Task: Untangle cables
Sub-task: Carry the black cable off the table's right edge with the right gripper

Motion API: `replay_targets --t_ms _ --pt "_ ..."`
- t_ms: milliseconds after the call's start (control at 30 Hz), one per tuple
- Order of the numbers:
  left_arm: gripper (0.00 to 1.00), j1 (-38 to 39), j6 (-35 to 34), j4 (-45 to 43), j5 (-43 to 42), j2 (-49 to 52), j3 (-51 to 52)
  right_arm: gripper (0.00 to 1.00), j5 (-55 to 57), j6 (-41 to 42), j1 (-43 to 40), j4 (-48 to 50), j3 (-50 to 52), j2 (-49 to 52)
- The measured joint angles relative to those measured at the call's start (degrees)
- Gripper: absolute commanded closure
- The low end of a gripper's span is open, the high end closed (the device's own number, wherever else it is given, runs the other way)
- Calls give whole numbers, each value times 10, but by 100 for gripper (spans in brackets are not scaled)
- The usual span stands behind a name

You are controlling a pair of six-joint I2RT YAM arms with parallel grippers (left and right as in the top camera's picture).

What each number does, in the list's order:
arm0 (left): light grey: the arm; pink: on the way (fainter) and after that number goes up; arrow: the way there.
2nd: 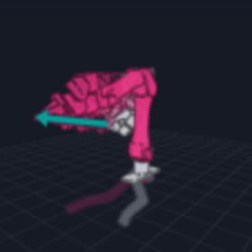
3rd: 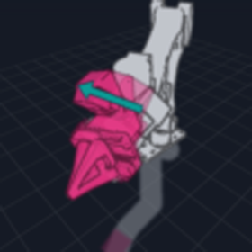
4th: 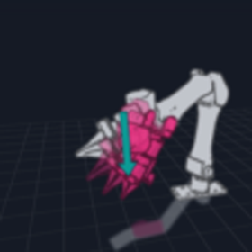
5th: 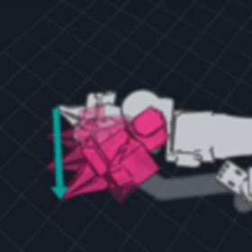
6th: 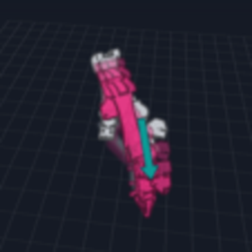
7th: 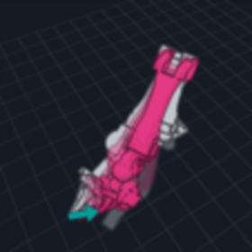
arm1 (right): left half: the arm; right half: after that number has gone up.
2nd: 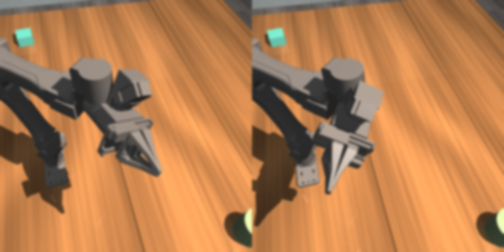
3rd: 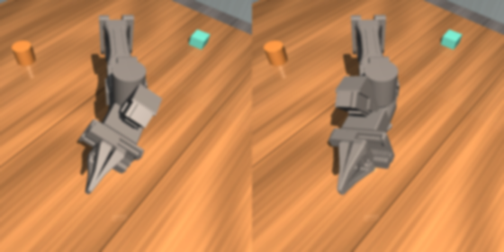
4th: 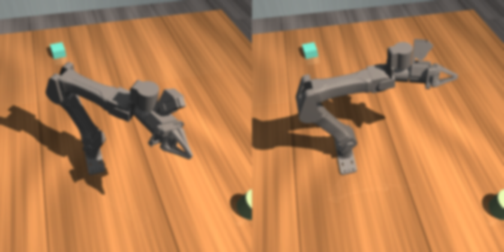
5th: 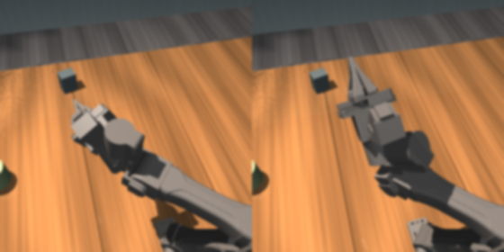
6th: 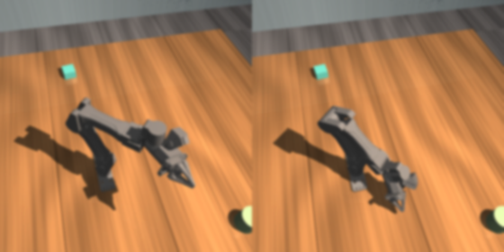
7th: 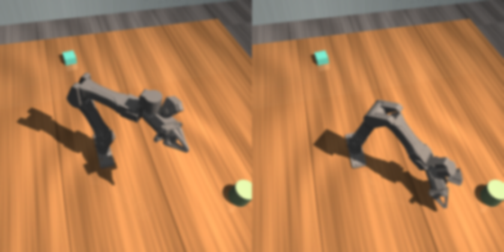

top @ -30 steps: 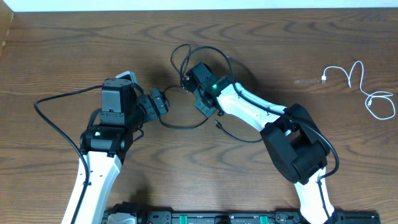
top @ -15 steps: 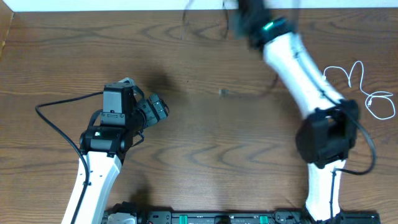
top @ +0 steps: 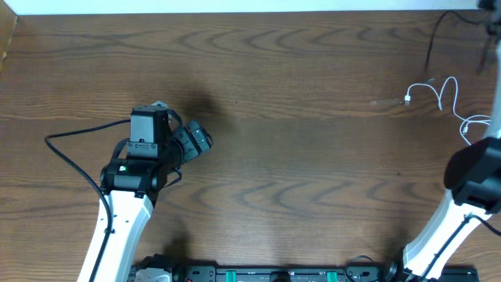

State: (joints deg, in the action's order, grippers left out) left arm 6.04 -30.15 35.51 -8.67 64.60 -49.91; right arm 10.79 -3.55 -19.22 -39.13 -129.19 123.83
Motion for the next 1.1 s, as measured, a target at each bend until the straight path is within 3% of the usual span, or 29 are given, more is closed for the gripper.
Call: replay_targets --t_ms 100,233,333,433,633,767,867,1000,1067,1100 --pt "2 0 -1 3 0 0 0 99 -8 0 -28 -6 30 12" --pt "2 0 -1 3 0 0 0 88 -15 1 -57 -5 98 38" --pt "2 0 -1 3 0 0 0 87 -18 0 -71 -8 134 57" --pt "2 0 -1 3 0 0 0 99 -1 20 -89 -9 147 76" --pt "2 0 -1 3 0 0 0 99 -6 67 -134 -11 137 77" --pt "2 0 -1 5 0 0 0 99 -122 117 -173 -38 82 77" --pt "2 0 -1 7 0 0 0 99 -287 156 -204 1 -3 77" --pt "2 0 -1 8 0 0 0 99 -403 180 -220 71 -111 78" --pt "2 0 -1 9 0 0 0 68 -433 170 -219 50 -176 72" --pt "2 0 -1 9 0 0 0 44 -433 170 -217 30 -189 69"
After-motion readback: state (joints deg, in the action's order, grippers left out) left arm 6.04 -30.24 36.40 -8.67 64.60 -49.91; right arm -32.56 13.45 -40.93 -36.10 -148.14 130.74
